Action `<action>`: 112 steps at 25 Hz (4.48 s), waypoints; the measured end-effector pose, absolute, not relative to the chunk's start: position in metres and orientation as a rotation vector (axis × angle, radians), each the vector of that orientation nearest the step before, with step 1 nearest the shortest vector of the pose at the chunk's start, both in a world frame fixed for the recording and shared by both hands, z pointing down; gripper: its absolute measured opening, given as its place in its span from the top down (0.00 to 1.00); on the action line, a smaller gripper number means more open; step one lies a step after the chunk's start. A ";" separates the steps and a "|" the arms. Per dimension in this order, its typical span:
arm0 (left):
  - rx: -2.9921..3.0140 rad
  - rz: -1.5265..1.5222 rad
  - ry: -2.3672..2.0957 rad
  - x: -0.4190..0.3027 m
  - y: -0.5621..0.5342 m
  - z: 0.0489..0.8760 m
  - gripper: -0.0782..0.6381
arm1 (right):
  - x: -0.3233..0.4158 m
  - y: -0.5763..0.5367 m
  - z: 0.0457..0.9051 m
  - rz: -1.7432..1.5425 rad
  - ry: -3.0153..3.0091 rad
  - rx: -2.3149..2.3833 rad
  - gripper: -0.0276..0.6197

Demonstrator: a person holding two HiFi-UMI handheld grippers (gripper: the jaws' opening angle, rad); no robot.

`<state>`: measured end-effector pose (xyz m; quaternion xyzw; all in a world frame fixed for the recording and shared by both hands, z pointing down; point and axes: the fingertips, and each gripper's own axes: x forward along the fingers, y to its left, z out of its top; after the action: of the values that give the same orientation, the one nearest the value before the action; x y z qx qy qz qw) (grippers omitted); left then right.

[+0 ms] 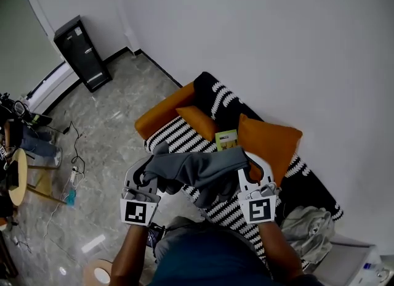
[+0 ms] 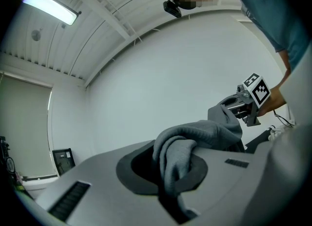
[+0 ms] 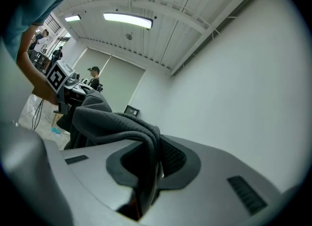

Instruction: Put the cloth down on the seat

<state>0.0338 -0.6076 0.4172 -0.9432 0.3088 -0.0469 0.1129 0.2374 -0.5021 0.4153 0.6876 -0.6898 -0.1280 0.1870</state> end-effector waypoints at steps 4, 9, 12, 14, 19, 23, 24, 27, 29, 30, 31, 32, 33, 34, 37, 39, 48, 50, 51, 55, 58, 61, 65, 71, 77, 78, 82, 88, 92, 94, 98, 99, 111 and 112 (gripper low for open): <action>-2.776 -0.182 0.895 0.054 -0.610 0.427 0.87 | 0.259 -0.505 0.424 -0.329 -1.946 1.938 0.89; -2.796 -0.185 0.888 0.077 -0.629 0.440 0.87 | 0.283 -0.519 0.436 -0.289 -1.945 1.956 0.89; -2.801 -0.208 0.880 0.093 -0.640 0.447 0.87 | 0.301 -0.527 0.443 -0.270 -1.935 1.977 0.89; -2.797 -0.203 0.872 0.102 -0.649 0.453 0.87 | 0.312 -0.534 0.447 -0.273 -1.932 1.985 0.89; -2.802 -0.237 0.874 0.121 -0.677 0.473 0.87 | 0.331 -0.559 0.462 -0.242 -1.932 1.980 0.89; -2.817 -0.256 0.898 0.134 -0.707 0.491 0.87 | 0.343 -0.590 0.481 -0.220 -1.948 1.960 0.89; -2.825 -0.263 0.905 0.137 -0.714 0.497 0.87 | 0.346 -0.598 0.485 -0.210 -1.951 1.959 0.89; -2.852 -0.284 0.915 0.146 -0.735 0.513 0.87 | 0.356 -0.618 0.501 -0.168 -1.951 1.968 0.89; -2.866 -0.299 0.918 0.152 -0.749 0.524 0.87 | 0.365 -0.632 0.513 -0.152 -1.952 1.969 0.89; -2.871 -0.308 0.917 0.156 -0.757 0.529 0.87 | 0.369 -0.639 0.520 -0.152 -1.955 1.969 0.89; -2.876 -0.317 0.915 0.159 -0.766 0.535 0.87 | 0.373 -0.647 0.527 -0.150 -1.955 1.969 0.89; -2.881 -0.325 0.913 0.162 -0.774 0.541 0.87 | 0.376 -0.654 0.532 -0.143 -1.952 1.968 0.89; -2.885 -0.332 0.910 0.165 -0.782 0.547 0.87 | 0.379 -0.661 0.537 -0.134 -1.945 1.964 0.89; -2.888 -0.339 0.908 0.168 -0.790 0.554 0.87 | 0.380 -0.668 0.542 -0.125 -1.935 1.958 0.89; -2.895 -0.354 0.898 0.179 -0.814 0.574 0.87 | 0.387 -0.691 0.559 -0.132 -1.916 1.946 0.89; -2.904 -0.364 0.891 0.186 -0.829 0.589 0.87 | 0.392 -0.705 0.573 -0.138 -1.908 1.942 0.89; -2.954 -0.427 0.873 0.210 -0.886 0.667 0.87 | 0.412 -0.758 0.647 -0.048 -1.863 1.961 0.89; -2.969 -0.436 0.878 0.215 -0.898 0.682 0.87 | 0.417 -0.768 0.662 -0.022 -1.851 1.966 0.89; -2.974 -0.441 0.878 0.218 -0.904 0.690 0.87 | 0.419 -0.772 0.669 -0.014 -1.847 1.967 0.89; -2.992 -0.463 0.874 0.228 -0.921 0.716 0.87 | 0.422 -0.787 0.697 0.008 -1.841 1.955 0.89; -3.008 -0.488 0.872 0.233 -0.928 0.735 0.87 | 0.426 -0.792 0.717 0.065 -1.825 1.954 0.89; -3.020 -0.519 0.881 0.237 -0.937 0.757 0.87 | 0.431 -0.800 0.739 0.102 -1.811 1.958 0.89; -3.039 -0.561 0.895 0.245 -0.944 0.791 0.87 | 0.441 -0.811 0.770 0.121 -1.805 1.957 0.89; -3.075 -0.645 0.916 0.254 -0.958 0.839 0.87 | 0.451 -0.828 0.810 0.167 -1.784 1.921 0.88; -3.088 -0.765 0.891 0.269 -0.979 0.887 0.87 | 0.459 -0.856 0.856 0.212 -1.792 1.900 0.88; -3.086 -0.776 0.883 0.273 -0.983 0.893 0.87 | 0.461 -0.861 0.864 0.226 -1.792 1.900 0.88; -3.088 -0.827 0.852 0.282 -0.993 0.916 0.86 | 0.467 -0.875 0.896 0.302 -1.786 1.886 0.88; -3.084 -0.921 0.809 0.284 -1.002 0.952 0.78 | 0.487 -0.871 0.954 0.439 -1.726 1.830 0.88; -3.087 -1.032 0.764 0.280 -1.001 0.983 0.71 | 0.506 -0.856 0.997 0.575 -1.669 1.794 0.85; -3.093 -1.069 0.745 0.281 -1.000 0.994 0.67 | 0.512 -0.852 1.011 0.615 -1.659 1.772 0.83; -3.098 -1.131 0.718 0.276 -0.998 1.013 0.60 | 0.511 -0.856 1.026 0.651 -1.676 1.727 0.82; -3.099 -1.147 0.713 0.273 -0.997 1.017 0.58 | 0.508 -0.856 1.030 0.668 -1.682 1.718 0.82; -3.092 -1.287 0.638 0.239 -0.979 1.022 0.44 | 0.494 -0.835 1.036 0.859 -1.666 1.683 0.64; -3.087 -1.285 0.646 0.235 -0.978 1.018 0.44 | 0.492 -0.833 1.033 0.860 -1.668 1.685 0.64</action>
<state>0.2349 -0.9778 1.0183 -0.8985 0.1880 -0.3740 -0.1317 0.4917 -0.8330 1.0332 0.6363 -0.6298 0.3246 0.3051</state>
